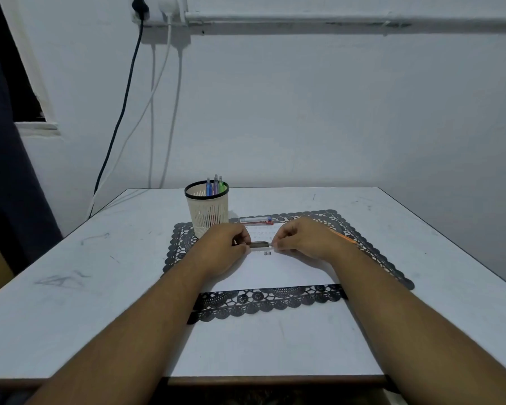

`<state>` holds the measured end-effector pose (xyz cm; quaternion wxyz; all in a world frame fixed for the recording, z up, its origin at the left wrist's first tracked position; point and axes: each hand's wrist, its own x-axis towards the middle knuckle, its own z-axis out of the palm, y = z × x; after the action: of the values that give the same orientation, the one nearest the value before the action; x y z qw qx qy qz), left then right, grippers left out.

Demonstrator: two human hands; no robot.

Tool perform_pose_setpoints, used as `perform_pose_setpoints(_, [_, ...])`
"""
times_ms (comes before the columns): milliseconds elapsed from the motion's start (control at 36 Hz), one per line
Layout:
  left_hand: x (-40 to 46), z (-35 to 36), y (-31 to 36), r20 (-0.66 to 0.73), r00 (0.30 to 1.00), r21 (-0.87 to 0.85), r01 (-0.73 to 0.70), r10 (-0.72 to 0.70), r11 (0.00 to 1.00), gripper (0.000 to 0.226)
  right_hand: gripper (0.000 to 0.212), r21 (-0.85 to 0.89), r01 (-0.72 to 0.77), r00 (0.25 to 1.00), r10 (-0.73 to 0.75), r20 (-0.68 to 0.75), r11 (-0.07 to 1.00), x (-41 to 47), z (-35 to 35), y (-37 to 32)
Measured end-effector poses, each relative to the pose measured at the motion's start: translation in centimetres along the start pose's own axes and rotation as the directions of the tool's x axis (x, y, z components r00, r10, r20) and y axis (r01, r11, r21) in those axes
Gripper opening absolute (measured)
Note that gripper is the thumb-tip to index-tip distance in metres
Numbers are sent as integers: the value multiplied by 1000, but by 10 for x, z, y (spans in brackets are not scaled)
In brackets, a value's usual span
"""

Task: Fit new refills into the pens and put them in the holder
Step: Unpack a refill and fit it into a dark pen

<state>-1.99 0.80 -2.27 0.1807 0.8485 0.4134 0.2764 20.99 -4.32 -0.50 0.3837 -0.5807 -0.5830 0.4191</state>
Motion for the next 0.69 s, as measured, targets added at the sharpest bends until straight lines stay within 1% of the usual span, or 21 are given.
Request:
perform_pose_setpoints(111, [0, -1, 1, -16, 1000, -11, -3, 2, 1000, 11, 5, 12, 16, 1000, -15, -14, 1000, 0, 0, 1])
perform_pose_setpoints(222, [-1, 0, 2, -18, 1000, -24, 1, -2, 1000, 12, 7, -16, 35, 999, -35, -19, 999, -2, 0, -1])
perform_pose_setpoints(389, [-3, 1, 5, -20, 1000, -37, 9, -10, 999, 13, 7, -33, 28, 999, -27, 36, 999, -6, -3, -4])
perform_pose_setpoints(444, [-2, 0, 5, -21, 1000, -40, 12, -13, 999, 14, 10, -106, 36, 996, -27, 90, 994, -11, -6, -11])
perform_pose_setpoints(472, [-2, 0, 5, -24, 1000, -43, 13, -14, 999, 16, 12, -200, 50, 991, -24, 132, 978, -14, -8, -13])
perform_pose_setpoints(528, [-2, -1, 4, -31, 999, -48, 16, -18, 999, 17, 15, -412, 85, 978, 4, 210, 907, -14, -10, -15])
perform_pose_setpoints(556, [-2, -1, 3, -34, 999, -49, 20, -22, 999, 16, 20, -466, 87, 971, 29, 236, 880, -13, -9, -15])
perform_pose_setpoints(611, [-2, -1, 2, -40, 999, -57, 26, -28, 998, 13, 21, -516, 86, 966, 56, 254, 852, -9, -6, -15])
perform_pose_setpoints(694, [-3, 1, 2, -42, 999, -65, 28, -31, 997, 10, 11, -529, 115, 963, 37, 268, 841, -7, 0, -16])
